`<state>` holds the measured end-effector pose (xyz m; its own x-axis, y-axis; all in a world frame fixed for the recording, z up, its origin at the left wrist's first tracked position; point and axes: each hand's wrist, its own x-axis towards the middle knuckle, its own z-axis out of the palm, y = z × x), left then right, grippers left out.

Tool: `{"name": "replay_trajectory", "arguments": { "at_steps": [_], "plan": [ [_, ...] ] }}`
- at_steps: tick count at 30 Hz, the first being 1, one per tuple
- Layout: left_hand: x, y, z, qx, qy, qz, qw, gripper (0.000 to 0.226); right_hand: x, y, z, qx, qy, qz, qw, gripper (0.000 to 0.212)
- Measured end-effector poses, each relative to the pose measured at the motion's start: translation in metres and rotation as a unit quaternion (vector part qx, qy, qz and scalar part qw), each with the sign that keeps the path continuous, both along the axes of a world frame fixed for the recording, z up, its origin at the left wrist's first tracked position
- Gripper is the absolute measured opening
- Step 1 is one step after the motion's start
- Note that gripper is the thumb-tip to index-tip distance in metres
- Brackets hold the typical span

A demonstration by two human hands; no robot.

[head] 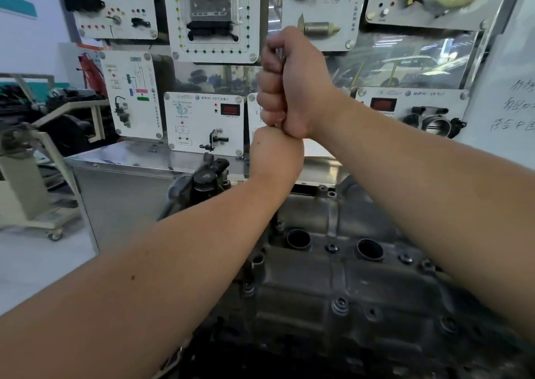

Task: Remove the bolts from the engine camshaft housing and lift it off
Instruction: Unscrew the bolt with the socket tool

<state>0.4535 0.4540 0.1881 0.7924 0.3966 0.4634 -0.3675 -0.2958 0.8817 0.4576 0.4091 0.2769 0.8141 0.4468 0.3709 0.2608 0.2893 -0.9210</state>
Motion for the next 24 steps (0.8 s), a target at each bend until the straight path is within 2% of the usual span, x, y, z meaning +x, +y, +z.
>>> {"name": "replay_trajectory", "arguments": {
  "at_steps": [1,2,3,4,8,11,13,16,18,19,22,24],
  "plan": [
    [0.010,0.001,-0.001,-0.036,0.001,-0.021,0.999,0.033,0.002,-0.001,0.000,0.001,0.002,0.015,1.000,0.043],
    [0.015,0.001,-0.002,-0.005,-0.002,-0.011,1.000,0.032,0.004,-0.002,0.000,0.004,0.003,0.022,1.000,0.044],
    [0.009,0.002,0.000,-0.027,0.010,-0.013,1.000,0.031,0.004,-0.002,0.000,0.006,0.004,0.025,1.000,0.044],
    [0.014,0.005,-0.002,-0.010,0.018,-0.015,1.000,0.029,0.005,-0.002,0.000,0.008,0.004,0.024,1.000,0.043],
    [0.006,0.004,0.003,0.012,0.035,-0.083,0.996,0.021,0.002,-0.004,-0.001,0.026,0.006,0.003,1.000,0.039],
    [0.001,0.007,0.003,-0.021,0.053,-0.090,0.994,0.010,-0.005,0.001,-0.005,0.029,-0.002,-0.041,0.999,0.039],
    [0.001,0.008,0.000,-0.012,0.068,-0.077,0.995,0.015,-0.010,0.005,-0.011,0.014,-0.040,-0.124,0.991,0.040],
    [0.002,0.011,-0.002,0.077,0.052,-0.069,0.993,0.042,-0.017,0.008,-0.025,-0.024,-0.142,-0.297,0.944,0.039],
    [0.000,0.015,-0.005,0.139,0.016,-0.069,0.988,0.043,-0.019,0.003,-0.036,-0.044,-0.196,-0.363,0.910,0.030],
    [-0.004,0.016,-0.006,0.154,0.016,-0.069,0.986,0.035,-0.020,0.001,-0.041,-0.065,-0.217,-0.375,0.899,0.028],
    [-0.008,0.015,0.000,0.233,0.033,-0.042,0.971,0.034,-0.018,-0.007,-0.047,-0.110,-0.227,-0.381,0.890,0.028],
    [-0.013,0.013,0.014,0.337,0.090,-0.038,0.936,0.029,-0.016,-0.012,-0.047,-0.097,-0.215,-0.368,0.900,0.024]
  ]
}}
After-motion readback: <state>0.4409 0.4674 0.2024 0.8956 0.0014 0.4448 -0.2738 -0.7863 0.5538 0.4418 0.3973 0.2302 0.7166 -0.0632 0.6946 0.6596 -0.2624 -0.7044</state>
